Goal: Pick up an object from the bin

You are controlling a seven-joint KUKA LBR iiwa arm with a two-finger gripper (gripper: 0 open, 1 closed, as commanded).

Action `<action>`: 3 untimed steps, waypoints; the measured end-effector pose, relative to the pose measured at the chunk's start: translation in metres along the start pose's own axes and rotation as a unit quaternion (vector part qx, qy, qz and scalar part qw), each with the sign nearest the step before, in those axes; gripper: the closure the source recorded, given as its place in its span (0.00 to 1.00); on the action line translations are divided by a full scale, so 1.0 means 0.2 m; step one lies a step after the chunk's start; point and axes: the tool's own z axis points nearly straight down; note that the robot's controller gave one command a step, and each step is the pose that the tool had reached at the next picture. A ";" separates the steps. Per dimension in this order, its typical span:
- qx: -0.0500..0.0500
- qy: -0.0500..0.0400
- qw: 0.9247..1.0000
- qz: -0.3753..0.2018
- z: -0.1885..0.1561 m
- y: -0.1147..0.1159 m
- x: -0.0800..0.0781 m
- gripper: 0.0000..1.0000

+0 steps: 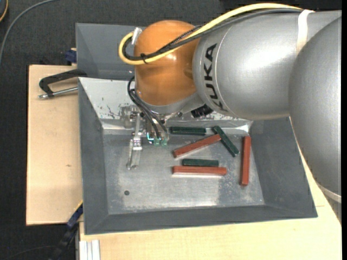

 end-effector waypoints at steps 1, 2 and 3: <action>0.001 -0.001 1.000 -0.020 0.70 -0.07 -0.23 0.00; 0.002 -0.004 0.998 -0.067 0.52 -0.62 -0.23 0.00; 0.002 -0.003 0.998 -0.056 0.52 -1.14 -0.05 0.00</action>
Offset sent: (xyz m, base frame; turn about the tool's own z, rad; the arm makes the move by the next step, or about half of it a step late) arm 0.0461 -0.0133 -0.1360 -0.0404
